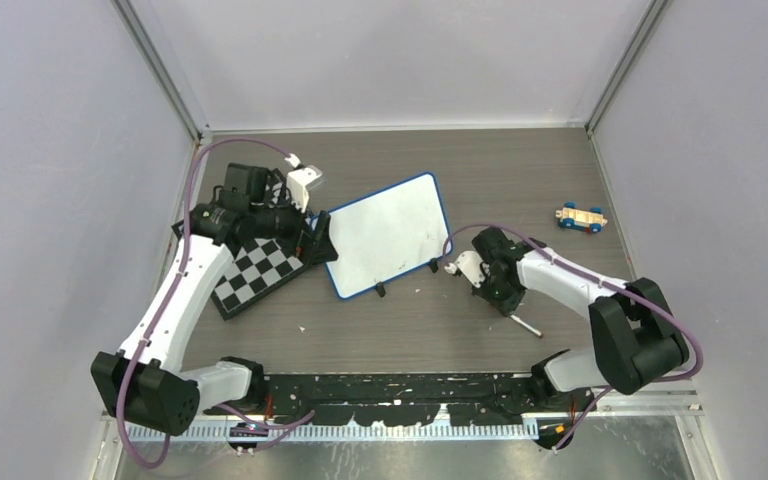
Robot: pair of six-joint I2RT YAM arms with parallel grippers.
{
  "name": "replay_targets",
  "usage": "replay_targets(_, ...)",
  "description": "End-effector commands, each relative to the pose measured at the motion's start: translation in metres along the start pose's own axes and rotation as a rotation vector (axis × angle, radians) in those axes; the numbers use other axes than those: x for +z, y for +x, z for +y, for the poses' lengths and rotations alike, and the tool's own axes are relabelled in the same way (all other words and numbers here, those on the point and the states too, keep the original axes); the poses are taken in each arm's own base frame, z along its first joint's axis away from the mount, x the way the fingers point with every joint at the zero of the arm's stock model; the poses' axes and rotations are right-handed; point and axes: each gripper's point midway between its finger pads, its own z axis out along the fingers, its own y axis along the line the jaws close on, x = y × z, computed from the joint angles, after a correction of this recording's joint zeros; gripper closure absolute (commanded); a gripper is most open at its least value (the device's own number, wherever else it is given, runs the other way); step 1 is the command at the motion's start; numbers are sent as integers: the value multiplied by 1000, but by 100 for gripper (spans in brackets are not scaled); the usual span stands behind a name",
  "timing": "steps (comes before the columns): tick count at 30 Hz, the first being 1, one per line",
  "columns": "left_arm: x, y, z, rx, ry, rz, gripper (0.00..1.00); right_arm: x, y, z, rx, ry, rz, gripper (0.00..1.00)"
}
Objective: Write a sentence on the whiteboard
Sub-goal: Open the whiteboard marker at the center of the board.
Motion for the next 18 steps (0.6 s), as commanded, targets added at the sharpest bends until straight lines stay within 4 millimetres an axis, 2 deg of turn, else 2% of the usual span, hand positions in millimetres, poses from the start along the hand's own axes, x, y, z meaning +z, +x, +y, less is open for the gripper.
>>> replay_targets(1, -14, -41, -24, 13, 98, -114, 0, -43, -59, -2, 55, -67, -254, 100)
replay_targets(5, -21, -58, -47, -38, 213, -154, 1, -117, -109, 10, 129, -205, -483, 100)
replay_targets(10, -22, -70, -75, -84, 367, -142, 4, -183, -153, 37, 174, -428, -668, 100)
replay_targets(14, -10, -71, -93, -85, 420, -95, 10, -222, -175, 66, 139, -574, -743, 100)
replay_targets(18, 7, -64, -116, -86, 490, -12, 21, -240, -185, 89, 62, -628, -748, 100)
